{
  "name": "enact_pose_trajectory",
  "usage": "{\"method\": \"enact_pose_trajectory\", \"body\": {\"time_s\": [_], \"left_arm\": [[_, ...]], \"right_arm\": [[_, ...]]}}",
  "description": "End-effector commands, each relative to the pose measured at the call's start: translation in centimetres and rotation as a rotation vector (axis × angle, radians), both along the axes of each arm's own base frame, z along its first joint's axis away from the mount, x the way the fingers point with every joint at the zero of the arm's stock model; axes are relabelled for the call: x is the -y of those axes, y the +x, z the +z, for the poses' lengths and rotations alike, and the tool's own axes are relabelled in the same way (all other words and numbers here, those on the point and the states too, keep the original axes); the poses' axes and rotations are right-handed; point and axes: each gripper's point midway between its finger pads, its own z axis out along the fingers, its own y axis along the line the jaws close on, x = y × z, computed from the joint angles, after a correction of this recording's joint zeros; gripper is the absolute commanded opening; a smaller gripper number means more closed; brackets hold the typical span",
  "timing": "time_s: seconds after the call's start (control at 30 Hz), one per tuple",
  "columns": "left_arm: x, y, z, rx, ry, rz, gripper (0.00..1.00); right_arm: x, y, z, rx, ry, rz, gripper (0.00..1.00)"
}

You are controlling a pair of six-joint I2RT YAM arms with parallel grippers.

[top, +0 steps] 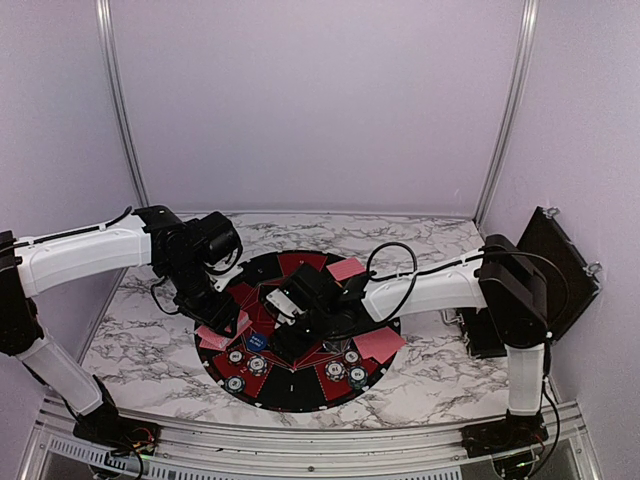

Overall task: Distribute texas hold em gaming equipment
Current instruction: Place the all-in button in the small blind area, then adjust the all-in button in the small blind area.

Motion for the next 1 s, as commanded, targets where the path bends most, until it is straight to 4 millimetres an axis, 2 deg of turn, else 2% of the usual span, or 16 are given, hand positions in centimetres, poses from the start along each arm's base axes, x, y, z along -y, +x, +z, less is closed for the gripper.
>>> {"method": "enact_pose_trajectory", "body": {"time_s": [0.0, 0.4, 0.67, 0.83, 0.97], "left_arm": [[-0.1, 0.0, 0.7, 0.013, -0.021, 0.003, 0.53], [0.0, 0.0, 0.7, 0.009, -0.021, 0.003, 0.53], [0.0, 0.0, 0.6, 0.005, -0.021, 0.002, 0.52], [0.1, 0.0, 0.7, 0.005, -0.022, 0.003, 0.52], [0.1, 0.0, 0.7, 0.005, -0.025, 0.005, 0.52]], "right_arm": [[-0.2, -0.1, 0.7, -0.003, 0.016, -0.021, 0.69], [0.6, -1.0, 1.6, -0.060, 0.033, -0.040, 0.69], [1.4, -3.0, 1.3, -0.159, 0.052, -0.043, 0.66], [1.6, -3.4, 0.4, -0.196, 0.040, -0.049, 0.65], [1.5, -3.4, 0.1, -0.210, 0.039, -0.059, 0.57]]}}
